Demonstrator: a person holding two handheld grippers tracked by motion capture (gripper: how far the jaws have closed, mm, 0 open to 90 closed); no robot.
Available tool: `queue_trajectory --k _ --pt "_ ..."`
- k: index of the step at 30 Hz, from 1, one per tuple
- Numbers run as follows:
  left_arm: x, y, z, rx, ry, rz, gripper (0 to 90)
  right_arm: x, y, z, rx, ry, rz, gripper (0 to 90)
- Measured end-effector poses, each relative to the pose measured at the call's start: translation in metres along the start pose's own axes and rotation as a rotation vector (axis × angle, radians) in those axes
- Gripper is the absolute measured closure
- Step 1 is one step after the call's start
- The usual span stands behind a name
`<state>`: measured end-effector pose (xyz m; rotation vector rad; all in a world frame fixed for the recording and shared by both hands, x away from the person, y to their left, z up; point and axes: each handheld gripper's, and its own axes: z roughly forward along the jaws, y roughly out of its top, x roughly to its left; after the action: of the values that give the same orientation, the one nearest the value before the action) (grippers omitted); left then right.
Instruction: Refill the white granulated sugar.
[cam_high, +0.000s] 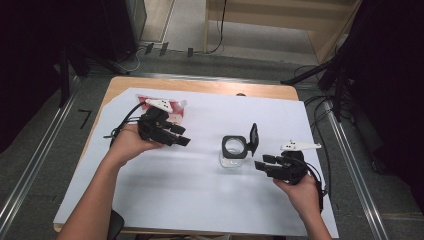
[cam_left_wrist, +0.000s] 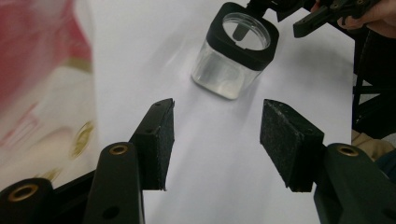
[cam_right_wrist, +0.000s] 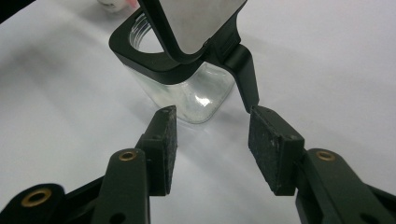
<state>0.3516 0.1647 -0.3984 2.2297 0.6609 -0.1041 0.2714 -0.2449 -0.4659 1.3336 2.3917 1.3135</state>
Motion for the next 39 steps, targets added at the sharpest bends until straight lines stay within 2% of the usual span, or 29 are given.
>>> queue_trajectory --k 7,11,17,19,27,29,35,39 --pt "0.011 -0.009 -0.014 -0.007 0.012 -0.014 45.1 0.002 0.001 0.003 0.004 0.001 -0.010 53.0" --pt "0.019 -0.017 -0.025 -0.011 0.053 -0.015 44.6 0.002 0.001 0.002 0.001 -0.004 -0.018 52.9" --pt "0.026 -0.025 -0.036 -0.020 0.083 -0.036 45.3 -0.001 0.002 0.002 -0.003 -0.005 -0.020 52.9" --pt "0.028 -0.028 -0.041 -0.035 0.084 -0.039 45.3 -0.001 0.002 0.002 -0.002 -0.006 -0.019 52.9" --pt "0.037 -0.040 -0.066 -0.078 0.135 -0.065 44.7 0.000 0.001 0.002 0.003 -0.015 -0.023 52.9" --pt "0.040 -0.044 -0.072 -0.084 0.162 -0.076 43.8 0.000 0.001 0.002 0.001 -0.011 -0.023 52.9" --pt "0.049 -0.052 -0.081 -0.084 0.198 -0.106 41.9 -0.001 0.002 0.003 0.000 -0.007 -0.021 52.7" --pt "0.053 -0.054 -0.083 -0.092 0.202 -0.123 41.3 0.000 0.002 0.004 0.005 -0.007 -0.023 52.7"
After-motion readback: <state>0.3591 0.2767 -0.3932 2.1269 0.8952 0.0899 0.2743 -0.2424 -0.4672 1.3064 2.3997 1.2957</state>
